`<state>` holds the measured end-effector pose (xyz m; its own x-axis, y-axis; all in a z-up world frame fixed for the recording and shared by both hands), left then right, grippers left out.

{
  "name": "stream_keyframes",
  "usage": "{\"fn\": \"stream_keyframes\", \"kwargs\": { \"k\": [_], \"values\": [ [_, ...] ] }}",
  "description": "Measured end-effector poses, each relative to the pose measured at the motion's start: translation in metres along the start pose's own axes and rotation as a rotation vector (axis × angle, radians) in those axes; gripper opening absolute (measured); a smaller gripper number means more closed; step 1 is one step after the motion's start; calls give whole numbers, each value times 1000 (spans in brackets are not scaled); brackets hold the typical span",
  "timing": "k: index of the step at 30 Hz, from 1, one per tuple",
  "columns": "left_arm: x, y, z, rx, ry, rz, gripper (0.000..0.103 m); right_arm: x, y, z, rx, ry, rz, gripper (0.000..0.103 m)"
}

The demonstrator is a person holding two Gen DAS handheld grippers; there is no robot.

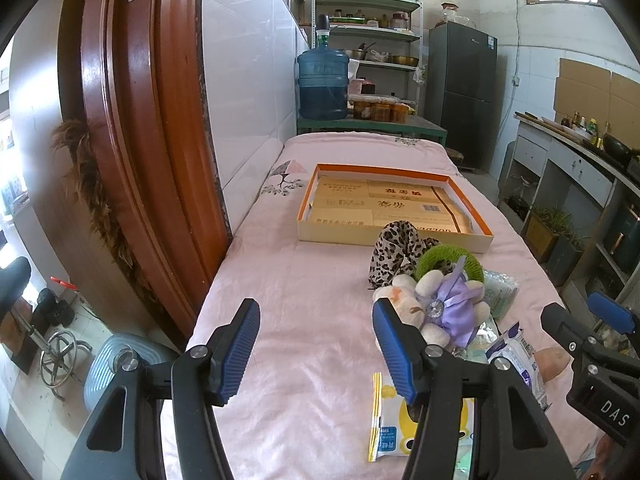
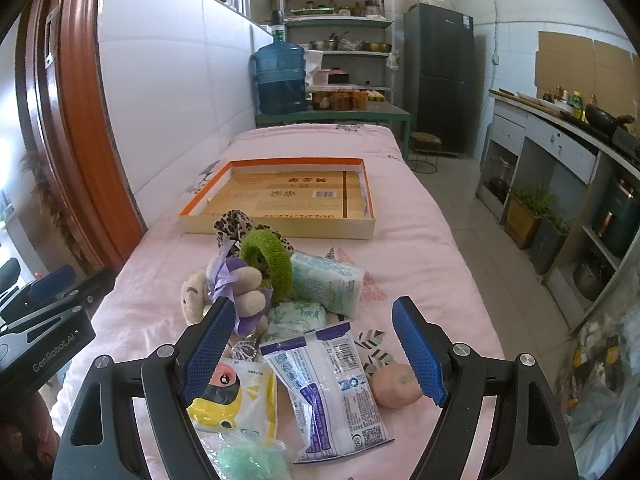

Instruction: Organize soft objects

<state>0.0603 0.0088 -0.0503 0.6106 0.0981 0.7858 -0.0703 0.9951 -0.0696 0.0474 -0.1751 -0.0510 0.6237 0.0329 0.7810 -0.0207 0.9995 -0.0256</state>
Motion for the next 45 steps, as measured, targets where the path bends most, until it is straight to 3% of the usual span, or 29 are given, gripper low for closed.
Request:
{"fn": "stream_keyframes", "kwargs": {
  "k": [26, 45],
  "values": [
    [-8, -2, -6, -7, 17, -10, 59, -9, -25, -4, -45, 9, -31, 82],
    [-20, -39, -64, -181, 162, -20, 59, -42, -62, -35, -52, 116, -91, 82]
  ]
}}
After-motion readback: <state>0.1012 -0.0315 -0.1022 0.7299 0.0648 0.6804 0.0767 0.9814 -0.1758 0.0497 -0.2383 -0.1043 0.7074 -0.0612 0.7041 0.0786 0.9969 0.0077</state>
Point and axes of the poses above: each gripper's, at about its wrist camera, not at the fingertips, and z roughly against the way its jaws point, y to its left, x to its top, the point moved 6 cm from there along -z, roughly the way its jaws point, and after that the axes turned 5 degrees about z, right-handed, at the moved point
